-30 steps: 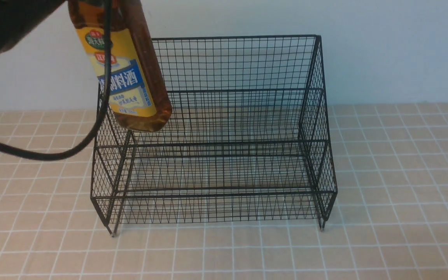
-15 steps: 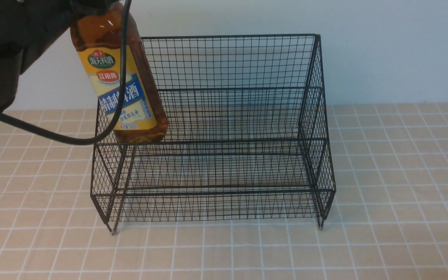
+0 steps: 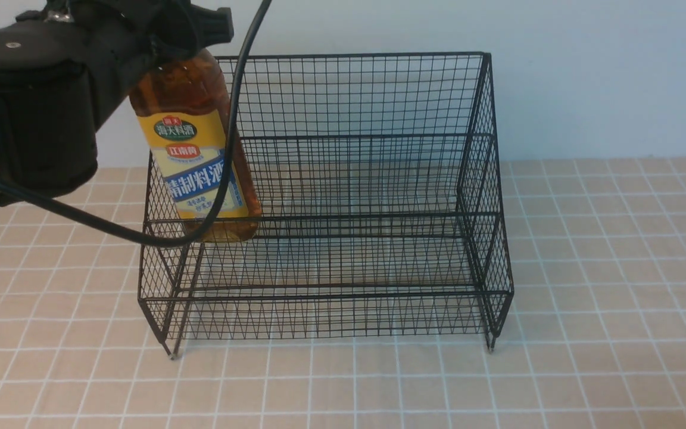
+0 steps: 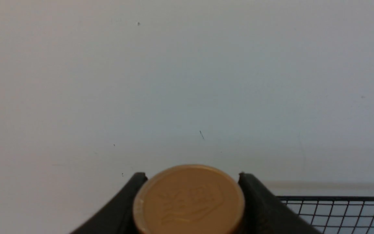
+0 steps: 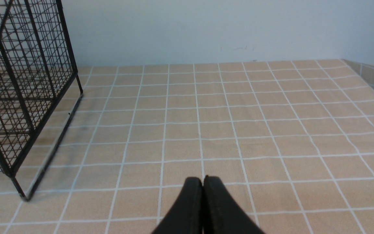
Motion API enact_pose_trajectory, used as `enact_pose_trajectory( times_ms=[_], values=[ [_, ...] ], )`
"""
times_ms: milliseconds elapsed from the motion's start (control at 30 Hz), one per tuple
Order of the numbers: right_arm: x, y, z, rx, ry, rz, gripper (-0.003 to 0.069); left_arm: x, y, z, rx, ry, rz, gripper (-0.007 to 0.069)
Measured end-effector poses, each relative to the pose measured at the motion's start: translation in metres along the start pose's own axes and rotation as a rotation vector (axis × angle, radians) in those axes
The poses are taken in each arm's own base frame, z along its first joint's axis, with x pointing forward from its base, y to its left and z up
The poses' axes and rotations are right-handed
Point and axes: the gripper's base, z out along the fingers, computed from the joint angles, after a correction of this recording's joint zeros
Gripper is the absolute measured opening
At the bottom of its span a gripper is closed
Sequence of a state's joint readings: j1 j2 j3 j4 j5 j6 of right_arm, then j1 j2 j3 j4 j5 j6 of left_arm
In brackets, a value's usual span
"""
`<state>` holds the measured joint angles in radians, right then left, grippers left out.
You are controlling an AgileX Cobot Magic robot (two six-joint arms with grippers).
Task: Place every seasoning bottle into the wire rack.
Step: Use the left arm to put the condiment bottle back on the shelf
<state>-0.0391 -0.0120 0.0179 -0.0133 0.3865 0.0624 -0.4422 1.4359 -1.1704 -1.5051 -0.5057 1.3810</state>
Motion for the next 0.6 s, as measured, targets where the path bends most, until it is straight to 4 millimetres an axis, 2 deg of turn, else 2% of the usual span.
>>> enact_pose_trajectory(
  times_ms=[367,600],
  values=[
    [0.0,0.0,0.0,0.0,0.0,0.0,-0.0013,0.006,0.002,0.002,-0.032,0.05,0.002,0.0311],
    [0.0,0.0,0.0,0.0,0.0,0.0,-0.0013,0.033,-0.004,0.018,-0.053,0.157,0.08,0.0311]
  ],
)
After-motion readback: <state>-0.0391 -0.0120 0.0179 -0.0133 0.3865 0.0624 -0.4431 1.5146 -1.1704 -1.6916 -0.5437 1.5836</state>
